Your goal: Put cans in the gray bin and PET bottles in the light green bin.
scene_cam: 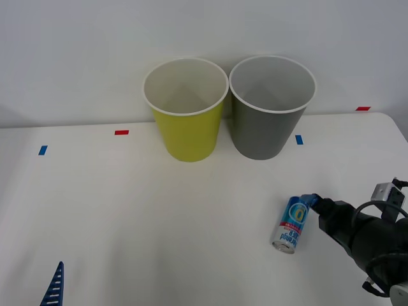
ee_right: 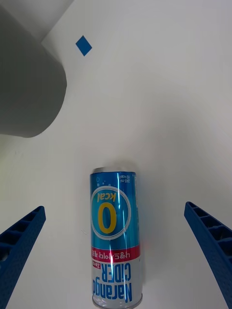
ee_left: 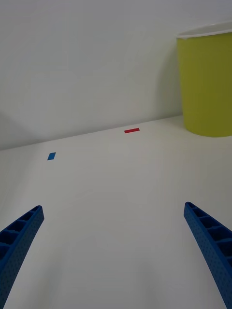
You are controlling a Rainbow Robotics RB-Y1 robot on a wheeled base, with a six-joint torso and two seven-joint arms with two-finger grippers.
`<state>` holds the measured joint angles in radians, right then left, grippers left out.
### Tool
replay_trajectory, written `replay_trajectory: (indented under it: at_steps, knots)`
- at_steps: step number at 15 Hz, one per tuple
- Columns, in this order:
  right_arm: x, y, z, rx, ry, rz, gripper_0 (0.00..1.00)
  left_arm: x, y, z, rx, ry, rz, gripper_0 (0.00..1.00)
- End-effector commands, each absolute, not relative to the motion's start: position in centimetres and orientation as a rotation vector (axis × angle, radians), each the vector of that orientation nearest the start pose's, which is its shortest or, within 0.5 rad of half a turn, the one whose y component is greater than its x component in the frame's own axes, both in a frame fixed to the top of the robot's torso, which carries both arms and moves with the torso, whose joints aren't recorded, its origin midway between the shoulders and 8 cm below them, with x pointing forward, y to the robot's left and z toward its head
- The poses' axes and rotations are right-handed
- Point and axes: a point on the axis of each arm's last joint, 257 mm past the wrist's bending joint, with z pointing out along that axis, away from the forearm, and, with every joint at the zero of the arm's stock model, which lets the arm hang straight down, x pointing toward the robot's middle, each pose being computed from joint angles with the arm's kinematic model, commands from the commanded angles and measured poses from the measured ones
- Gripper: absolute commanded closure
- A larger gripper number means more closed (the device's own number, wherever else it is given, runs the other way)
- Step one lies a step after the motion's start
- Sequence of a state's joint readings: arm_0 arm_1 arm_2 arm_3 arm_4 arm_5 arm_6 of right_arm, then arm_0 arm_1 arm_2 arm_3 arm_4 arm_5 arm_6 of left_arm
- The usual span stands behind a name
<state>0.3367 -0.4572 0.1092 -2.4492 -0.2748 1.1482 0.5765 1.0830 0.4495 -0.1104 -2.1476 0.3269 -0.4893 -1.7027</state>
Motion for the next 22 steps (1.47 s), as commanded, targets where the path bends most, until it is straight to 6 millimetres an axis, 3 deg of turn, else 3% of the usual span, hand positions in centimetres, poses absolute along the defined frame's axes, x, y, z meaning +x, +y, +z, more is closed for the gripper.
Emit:
replay_trajectory:
  at_steps: [1,8,10,15,22]
  knots:
    - [36.5,-23.2,-25.1,0.706,2.287,0.466,0.00,23.4,32.0,-22.4,0.098,1.612,0.133,0.00]
    - [38.8,-22.7,-27.0,0.703,2.405,0.539,0.00,23.4,32.0,-22.4,0.098,1.612,0.133,0.00]
    - [39.4,-24.0,-27.6,0.728,2.410,0.504,0.00,23.4,32.0,-22.4,0.098,1.612,0.133,0.00]
    - [39.5,-21.6,-28.3,0.741,2.451,0.529,0.00,23.4,32.0,-22.4,0.098,1.612,0.133,0.00]
    - [40.1,-21.9,-30.0,0.687,2.487,0.473,0.00,23.4,32.0,-22.4,0.098,1.612,0.133,0.00]
